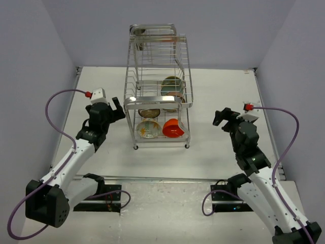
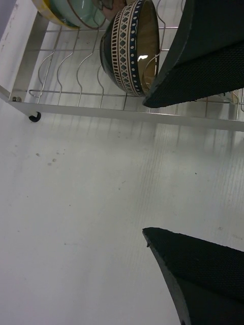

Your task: Unload the bowls from the dish rack

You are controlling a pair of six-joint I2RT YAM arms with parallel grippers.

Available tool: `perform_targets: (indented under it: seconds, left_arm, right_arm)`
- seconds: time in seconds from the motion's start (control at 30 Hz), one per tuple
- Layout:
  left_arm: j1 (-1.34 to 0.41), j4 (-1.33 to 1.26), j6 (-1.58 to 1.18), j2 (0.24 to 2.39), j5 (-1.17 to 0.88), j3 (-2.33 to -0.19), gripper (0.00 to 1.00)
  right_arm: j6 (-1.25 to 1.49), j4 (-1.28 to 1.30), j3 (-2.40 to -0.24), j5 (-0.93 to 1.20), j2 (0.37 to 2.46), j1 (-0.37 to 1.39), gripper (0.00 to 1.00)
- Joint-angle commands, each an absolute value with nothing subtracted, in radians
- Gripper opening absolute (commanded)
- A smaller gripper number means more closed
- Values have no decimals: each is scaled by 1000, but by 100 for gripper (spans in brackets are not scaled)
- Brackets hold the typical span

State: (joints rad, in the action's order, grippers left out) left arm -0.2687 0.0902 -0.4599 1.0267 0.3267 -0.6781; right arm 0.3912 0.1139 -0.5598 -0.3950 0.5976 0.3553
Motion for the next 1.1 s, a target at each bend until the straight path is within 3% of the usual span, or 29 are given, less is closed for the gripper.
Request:
perform_targets:
  seconds: [0.0,0.2,0.3,0.7,0.87,1.07]
  left_arm:
    - [-270,126,-428,991,246,-721,100]
    - [-249,45,-377,931,94,-680,95]
    - [-244,101,-364,1017,6,-739,91]
    - [-249,293,-242,1210,-95,-942,96]
    - [-230,293,-329,1232,-162,-977,95]
    - [-108,239,-538,1246,-470,-942,91]
  right_arm:
    - [380,123,-589,-400,584,359,99]
    - [373,92,-580,-319,577,359,99]
    - [359,107,-600,-321,594,359,99]
    - [357,71,-555,-324,566,359,99]
    - [348,74,-561,-313,560,359,99]
    - [356,84,-551,-308,540,359,99]
